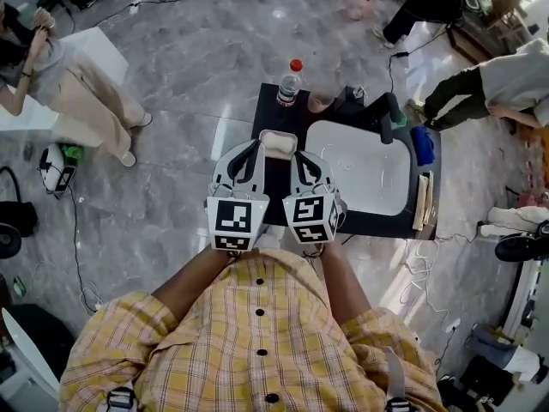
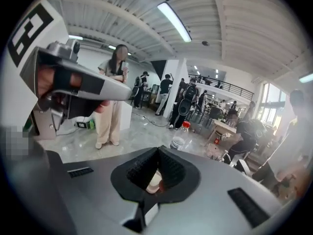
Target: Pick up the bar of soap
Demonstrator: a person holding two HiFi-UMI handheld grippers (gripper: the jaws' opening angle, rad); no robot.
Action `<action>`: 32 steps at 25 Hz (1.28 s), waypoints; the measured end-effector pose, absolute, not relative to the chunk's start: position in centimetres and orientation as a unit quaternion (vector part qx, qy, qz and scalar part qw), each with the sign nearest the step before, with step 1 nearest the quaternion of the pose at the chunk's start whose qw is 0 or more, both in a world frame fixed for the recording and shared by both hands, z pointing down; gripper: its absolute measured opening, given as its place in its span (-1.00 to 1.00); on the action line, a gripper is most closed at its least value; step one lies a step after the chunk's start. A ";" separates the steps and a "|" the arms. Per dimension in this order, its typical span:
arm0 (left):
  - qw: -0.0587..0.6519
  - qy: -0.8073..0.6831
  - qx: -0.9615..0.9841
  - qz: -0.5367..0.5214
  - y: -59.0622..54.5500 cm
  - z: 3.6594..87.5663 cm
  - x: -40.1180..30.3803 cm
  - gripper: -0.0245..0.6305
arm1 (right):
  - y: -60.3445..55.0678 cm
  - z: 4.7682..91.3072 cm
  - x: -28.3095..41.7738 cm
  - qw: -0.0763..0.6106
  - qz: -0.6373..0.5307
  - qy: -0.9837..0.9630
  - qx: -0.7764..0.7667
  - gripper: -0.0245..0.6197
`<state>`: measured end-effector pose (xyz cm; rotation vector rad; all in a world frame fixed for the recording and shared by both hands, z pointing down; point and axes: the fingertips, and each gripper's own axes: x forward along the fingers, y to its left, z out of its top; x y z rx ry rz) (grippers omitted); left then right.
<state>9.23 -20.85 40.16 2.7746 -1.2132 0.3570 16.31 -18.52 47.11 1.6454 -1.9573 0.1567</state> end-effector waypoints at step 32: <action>0.068 -0.436 0.885 0.146 -25.9 42.6 5.8 -0.89 | -24.6 64.5 15.5 0.612 0.046 -0.750 0.248 -0.44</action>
